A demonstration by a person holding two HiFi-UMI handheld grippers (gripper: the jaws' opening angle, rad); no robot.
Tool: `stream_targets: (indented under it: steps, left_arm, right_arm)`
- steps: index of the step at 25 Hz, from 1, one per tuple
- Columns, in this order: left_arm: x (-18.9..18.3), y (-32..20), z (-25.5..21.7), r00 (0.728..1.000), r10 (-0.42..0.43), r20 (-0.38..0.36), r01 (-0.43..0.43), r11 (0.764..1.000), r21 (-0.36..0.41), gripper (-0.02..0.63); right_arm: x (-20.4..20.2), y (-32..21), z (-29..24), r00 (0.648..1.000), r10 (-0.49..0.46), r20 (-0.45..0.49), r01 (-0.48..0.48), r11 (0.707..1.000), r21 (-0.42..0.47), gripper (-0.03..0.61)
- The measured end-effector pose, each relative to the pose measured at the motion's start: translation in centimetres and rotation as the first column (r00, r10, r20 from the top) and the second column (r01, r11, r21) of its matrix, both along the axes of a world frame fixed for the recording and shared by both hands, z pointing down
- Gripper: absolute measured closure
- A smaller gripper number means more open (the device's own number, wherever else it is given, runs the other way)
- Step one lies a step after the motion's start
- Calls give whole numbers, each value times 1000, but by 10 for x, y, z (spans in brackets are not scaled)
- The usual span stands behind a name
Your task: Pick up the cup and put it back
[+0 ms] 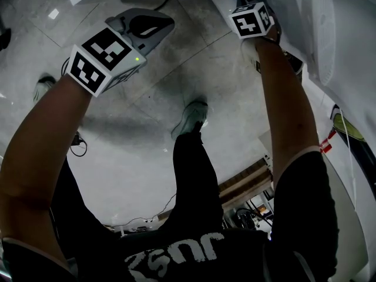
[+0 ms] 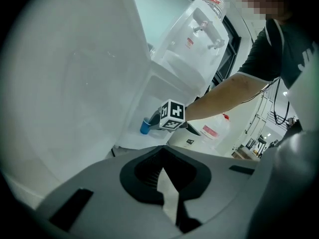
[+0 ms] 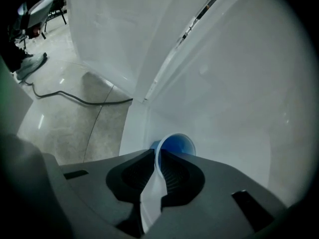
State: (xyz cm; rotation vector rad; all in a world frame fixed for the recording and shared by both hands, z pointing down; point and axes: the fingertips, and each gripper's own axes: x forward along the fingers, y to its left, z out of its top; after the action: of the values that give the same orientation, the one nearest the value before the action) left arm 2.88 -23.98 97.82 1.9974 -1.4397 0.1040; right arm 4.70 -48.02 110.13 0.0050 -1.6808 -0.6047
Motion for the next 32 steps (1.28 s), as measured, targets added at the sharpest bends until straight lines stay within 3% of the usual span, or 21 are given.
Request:
stream_targets:
  steps: [2,8,12,15,22,28,32]
  left_arm:
    - [-2,0,0,1000,-2,0,2,1000,-4,606]
    - [-6,-2,-7,1000,-30,-3,30,999,13,606]
    - [-2,8,-21,999,-30,-20,30,1000,3,604]
    - [2,10,-50,999,-36,-23,37,999,38,606]
    - [-3,42,-151,996,-73,-45,76,995,68,604]
    - [-36,90,-281,981,-179,-71,186,977,101,604]
    - [-61,122,-379,986,-162,-22,164,972,171,606]
  right_arm:
    - [0,-2,-2,1000,6,4,-6,1000,8,521]
    - [-2,-3,-15,998,27,50,-28,999,20,413]
    - [1,20,-37,994,53,91,-54,999,2,405]
    - [13,48,-60,992,82,99,-78,996,-40,405]
    - [52,159,-142,984,162,70,-143,964,-224,437]
    - [76,253,-271,971,238,-4,-226,914,-337,509]
    - [52,309,-368,983,185,16,-162,893,-419,531]
